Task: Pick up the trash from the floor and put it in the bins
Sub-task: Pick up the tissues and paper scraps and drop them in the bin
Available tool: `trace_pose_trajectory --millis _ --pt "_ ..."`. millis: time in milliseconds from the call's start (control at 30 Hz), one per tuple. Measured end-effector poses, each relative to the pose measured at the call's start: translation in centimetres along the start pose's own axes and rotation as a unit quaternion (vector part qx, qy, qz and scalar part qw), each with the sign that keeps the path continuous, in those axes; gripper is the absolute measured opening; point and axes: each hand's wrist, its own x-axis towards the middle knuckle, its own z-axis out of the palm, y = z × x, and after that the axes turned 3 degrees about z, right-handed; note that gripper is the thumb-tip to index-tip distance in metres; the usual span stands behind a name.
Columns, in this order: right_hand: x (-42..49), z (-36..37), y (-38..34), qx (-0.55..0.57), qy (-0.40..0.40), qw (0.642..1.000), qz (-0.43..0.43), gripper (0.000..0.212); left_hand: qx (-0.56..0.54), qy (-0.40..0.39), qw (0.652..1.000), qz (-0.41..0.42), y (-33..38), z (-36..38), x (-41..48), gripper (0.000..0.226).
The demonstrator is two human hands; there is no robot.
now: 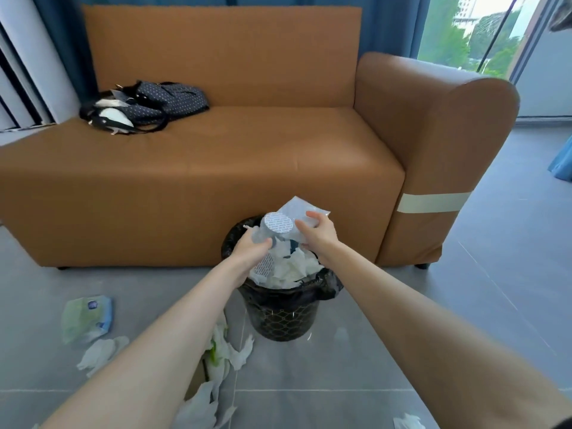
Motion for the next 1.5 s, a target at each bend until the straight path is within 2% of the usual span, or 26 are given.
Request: trace_pose_trajectory --millis 67,100,167,233,333,433,667,733,833,967,1100,1167,1333,1500 --pt "0.3 0.2 0.4 -0.138 -0.054 0.989 -0.023 0.054 0.03 -0.013 0.999 0.001 -0.4 -0.6 0.0 0.055" --pt "0.3 0.0 0.5 -0.212 -0.054 0.974 -0.052 0.053 0.041 -0.012 0.999 -0.005 -0.8 -1.0 0.2 0.057" --pt "0.6 -0.6 0.6 -0.327 -0.016 0.938 -0.115 0.049 0.059 -0.004 0.998 -0.015 -1.6 -1.9 0.6 0.061" --pt "0.3 -1.5 0.3 -0.376 0.016 0.918 -0.126 0.044 0.066 0.0 0.998 -0.016 -2.1 -2.7 0.5 0.063" --pt "-1.2 -2.2 0.0 -0.374 0.004 0.919 -0.127 0.037 0.074 0.015 0.997 0.013 -2.2 -3.3 -0.5 0.061" --pt "-3.7 -2.6 0.4 -0.336 -0.001 0.935 -0.118 0.03 0.076 0.039 0.996 0.039 -2.0 -3.2 -2.3 0.057" --pt "-10.0 -4.5 7.9 -0.258 0.071 0.96 -0.081 0.014 0.046 0.125 0.988 0.079 -4.9 0.6 -7.3 0.038" --pt "-11.2 -5.7 12.0 -0.281 0.062 0.957 -0.032 0.013 0.059 0.092 0.991 0.081 -7.1 2.9 -8.7 0.032" --pt "-12.9 -7.8 18.5 -0.334 -0.013 0.94 0.062 0.016 0.117 0.023 0.99 0.071 -10.9 6.2 -10.2 0.029" --pt "-16.8 -10.8 25.8 -0.432 -0.136 0.882 0.132 0.035 0.189 -0.075 0.977 0.06 -15.6 11.4 -11.7 0.032" --pt "-20.2 -12.1 30.8 -0.486 -0.225 0.833 0.139 0.048 0.23 -0.15 0.96 0.053 -19.7 15.5 -13.4 0.038" --pt "-21.1 -12.4 32.6 -0.504 -0.239 0.822 0.114 0.048 0.264 -0.179 0.946 0.06 -21.7 16.9 -14.0 0.042" --pt "-21.7 -12.9 35.3 -0.521 -0.201 0.827 0.07 0.037 0.342 -0.23 0.909 0.066 -25.1 18.9 -14.5 0.053" --pt "-21.1 -12.6 36.4 -0.528 -0.195 0.823 0.078 0.015 0.402 -0.26 0.874 0.082 -26.6 20.1 -14.6 0.058"
